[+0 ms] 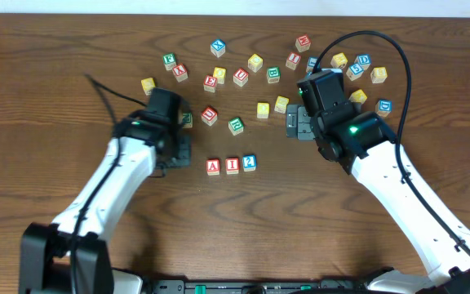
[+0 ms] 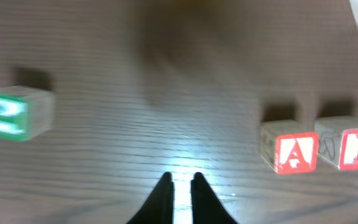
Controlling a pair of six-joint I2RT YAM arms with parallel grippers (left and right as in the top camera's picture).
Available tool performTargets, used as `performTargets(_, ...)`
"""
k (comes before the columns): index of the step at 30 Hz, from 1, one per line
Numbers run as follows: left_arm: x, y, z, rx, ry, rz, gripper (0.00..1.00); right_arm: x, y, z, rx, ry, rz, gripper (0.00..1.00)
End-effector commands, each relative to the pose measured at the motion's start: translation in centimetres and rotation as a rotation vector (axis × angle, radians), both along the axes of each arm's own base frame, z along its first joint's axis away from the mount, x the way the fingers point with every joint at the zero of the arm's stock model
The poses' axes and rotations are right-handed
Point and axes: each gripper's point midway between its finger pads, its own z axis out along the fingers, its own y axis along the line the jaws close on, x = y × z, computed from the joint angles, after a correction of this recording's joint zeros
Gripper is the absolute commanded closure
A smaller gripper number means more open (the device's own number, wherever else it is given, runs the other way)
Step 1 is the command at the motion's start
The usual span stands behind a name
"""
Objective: Spell out AI2
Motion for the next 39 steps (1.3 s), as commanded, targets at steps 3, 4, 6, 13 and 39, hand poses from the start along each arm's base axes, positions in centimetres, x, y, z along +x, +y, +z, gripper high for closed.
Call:
performTargets(3, -0.6, -0.7, -1.9, 0.095, 0.032, 0.007, 0.93, 0.3, -0.6, 0.6, -0.004, -0.011, -0.011, 0.01)
performTargets(4, -0.6, -0.8, -2.0, 0.098, 0.034, 0.005, 0.92, 0.3, -0.8, 0.6, -0.006, -0.008, -0.016, 0.01)
performTargets(6, -0.7, -1.1, -2.3, 0.098, 0.039, 0.001, 0.92, 0.3, -1.3, 0.5, -0.01, -0.004, -0.028, 0.01)
performTargets(13, -0.4, -2.0, -3.0, 0.077, 0.014, 0.038, 0.92, 0.2, -3.4, 0.1, -0.023, 0.024, -0.078, 0.01)
performTargets(39, -0.7, -3.4, -4.7, -0.038, 0.01, 0.158, 0.92, 0.0, -4.3, -0.2, -0.025, 0.046, -0.099, 0.01)
